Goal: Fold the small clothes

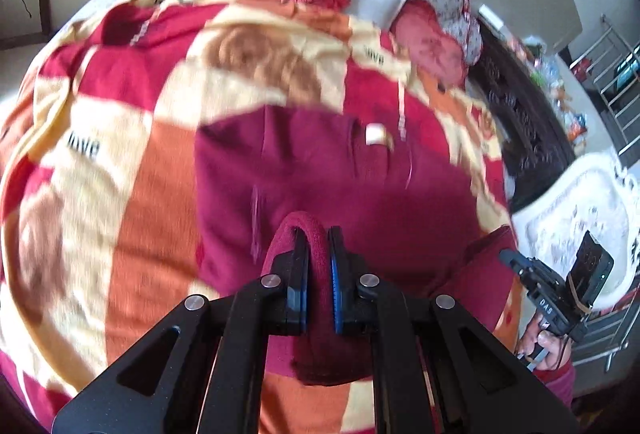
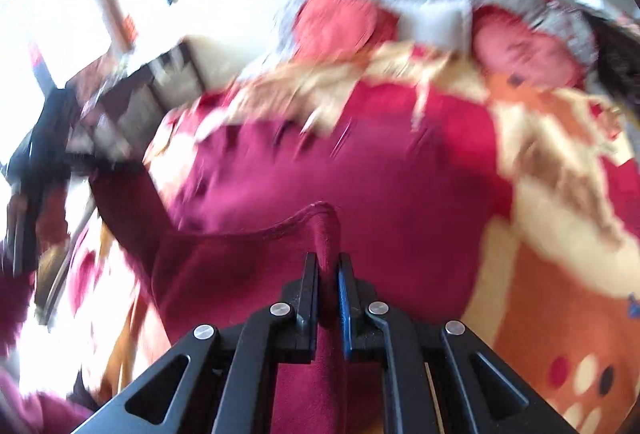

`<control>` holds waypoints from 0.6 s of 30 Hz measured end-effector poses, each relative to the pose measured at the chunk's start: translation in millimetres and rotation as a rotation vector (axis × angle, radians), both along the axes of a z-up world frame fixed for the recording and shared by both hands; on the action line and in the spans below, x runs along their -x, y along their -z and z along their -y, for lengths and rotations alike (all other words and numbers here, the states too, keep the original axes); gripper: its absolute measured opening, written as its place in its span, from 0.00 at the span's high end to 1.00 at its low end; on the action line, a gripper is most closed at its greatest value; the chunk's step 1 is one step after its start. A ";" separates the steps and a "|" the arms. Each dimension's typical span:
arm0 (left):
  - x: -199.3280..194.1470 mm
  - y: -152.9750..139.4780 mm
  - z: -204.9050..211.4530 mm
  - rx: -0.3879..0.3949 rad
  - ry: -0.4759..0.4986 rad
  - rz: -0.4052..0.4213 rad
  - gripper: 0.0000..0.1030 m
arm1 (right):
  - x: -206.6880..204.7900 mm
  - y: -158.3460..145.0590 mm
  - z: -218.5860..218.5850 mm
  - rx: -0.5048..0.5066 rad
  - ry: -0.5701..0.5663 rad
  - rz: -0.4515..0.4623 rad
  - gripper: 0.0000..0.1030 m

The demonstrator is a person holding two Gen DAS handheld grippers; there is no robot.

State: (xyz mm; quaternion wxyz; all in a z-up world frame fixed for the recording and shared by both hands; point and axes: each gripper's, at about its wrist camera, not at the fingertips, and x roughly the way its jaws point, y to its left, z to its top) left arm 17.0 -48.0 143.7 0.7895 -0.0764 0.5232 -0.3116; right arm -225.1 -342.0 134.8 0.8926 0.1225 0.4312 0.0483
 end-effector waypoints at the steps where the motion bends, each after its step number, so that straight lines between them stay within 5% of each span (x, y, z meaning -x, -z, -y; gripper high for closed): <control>1: -12.8 -2.5 5.8 0.003 -0.020 0.009 0.93 | -6.8 -3.5 9.0 0.010 0.038 0.016 0.93; 9: -84.1 18.2 60.5 -0.099 -0.044 0.044 0.93 | -83.2 3.3 56.8 0.094 0.212 0.054 0.93; 14: -114.4 42.0 66.3 -0.066 -0.022 -0.047 0.90 | -122.2 37.5 73.1 0.119 0.247 -0.015 0.92; 16: -118.5 44.1 61.2 -0.049 -0.019 -0.095 0.89 | -125.9 48.1 79.4 0.123 0.262 -0.044 0.80; 17: -117.9 43.3 58.5 -0.051 -0.016 -0.104 0.88 | -124.7 48.3 84.2 0.120 0.284 -0.054 0.57; 18: -115.1 40.5 56.6 -0.051 -0.007 -0.102 0.88 | -120.5 45.1 88.9 0.109 0.308 -0.050 0.53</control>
